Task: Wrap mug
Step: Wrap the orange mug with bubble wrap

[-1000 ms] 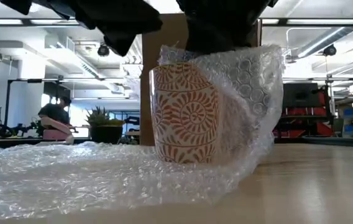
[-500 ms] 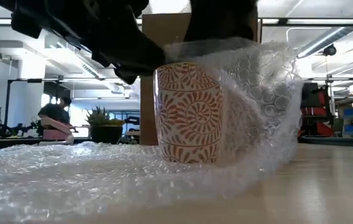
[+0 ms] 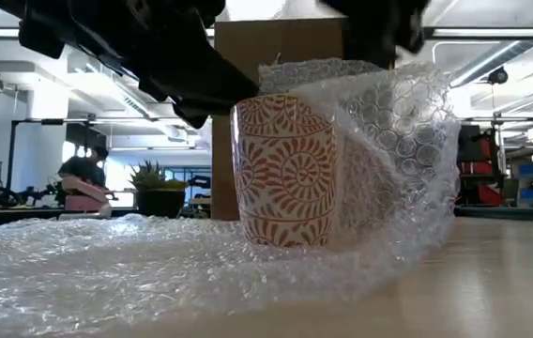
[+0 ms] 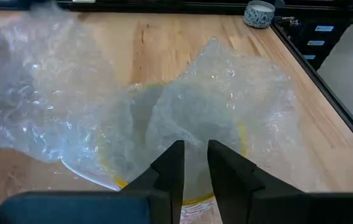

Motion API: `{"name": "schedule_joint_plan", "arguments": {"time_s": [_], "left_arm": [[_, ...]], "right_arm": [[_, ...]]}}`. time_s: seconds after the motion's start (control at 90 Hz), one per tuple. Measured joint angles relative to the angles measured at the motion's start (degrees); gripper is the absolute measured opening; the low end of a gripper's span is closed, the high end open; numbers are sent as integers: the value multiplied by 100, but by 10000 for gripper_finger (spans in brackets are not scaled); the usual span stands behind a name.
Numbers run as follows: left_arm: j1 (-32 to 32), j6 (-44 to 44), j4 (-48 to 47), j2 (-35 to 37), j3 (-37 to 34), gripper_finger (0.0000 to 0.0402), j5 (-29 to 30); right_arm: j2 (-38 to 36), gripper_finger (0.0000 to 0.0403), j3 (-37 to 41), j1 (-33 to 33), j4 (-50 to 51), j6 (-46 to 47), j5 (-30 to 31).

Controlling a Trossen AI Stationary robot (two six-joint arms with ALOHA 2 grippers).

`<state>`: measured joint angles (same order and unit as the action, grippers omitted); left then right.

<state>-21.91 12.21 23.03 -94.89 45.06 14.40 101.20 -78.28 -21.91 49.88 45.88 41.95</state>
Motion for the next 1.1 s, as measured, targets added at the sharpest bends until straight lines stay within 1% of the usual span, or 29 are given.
{"name": "schedule_joint_plan", "arguments": {"time_s": [0.089,0.167,0.244,0.322,0.4,0.489,0.622,0.789,0.867,1.011,1.056,1.1], "left_arm": [[0,-11,8,0,-2,58,-3],[0,-12,10,0,-4,58,-2],[0,-15,10,0,-4,58,-1],[0,-15,10,-2,-4,58,-3],[0,-58,10,-2,-7,58,-2],[0,-80,12,-4,-7,58,-1],[0,-89,4,-4,-7,58,-2],[3,-100,-21,55,-7,58,-23],[-24,-108,-197,262,-26,58,-47],[-52,-149,-734,975,34,58,-17],[-52,-163,-975,1165,46,58,184],[-43,-194,-1239,1266,26,58,552]], "right_arm": [[60,7,201,70,-742,-289,-133],[63,7,257,43,-1455,-839,-484],[62,7,258,-36,-2097,-1156,-723],[62,7,260,-111,-2612,-1424,-866],[134,7,257,-138,-2987,-1538,-1166],[332,7,260,-160,-3003,-1420,-1482],[674,7,262,-171,-2967,-1211,-1781],[753,7,254,-173,-2984,-1007,-1864],[746,7,251,-174,-2977,-992,-1905],[742,7,260,-184,-2912,-991,-1963],[742,7,260,-184,-2915,-992,-1966],[748,7,260,-184,-2921,-990,-1967]]}}
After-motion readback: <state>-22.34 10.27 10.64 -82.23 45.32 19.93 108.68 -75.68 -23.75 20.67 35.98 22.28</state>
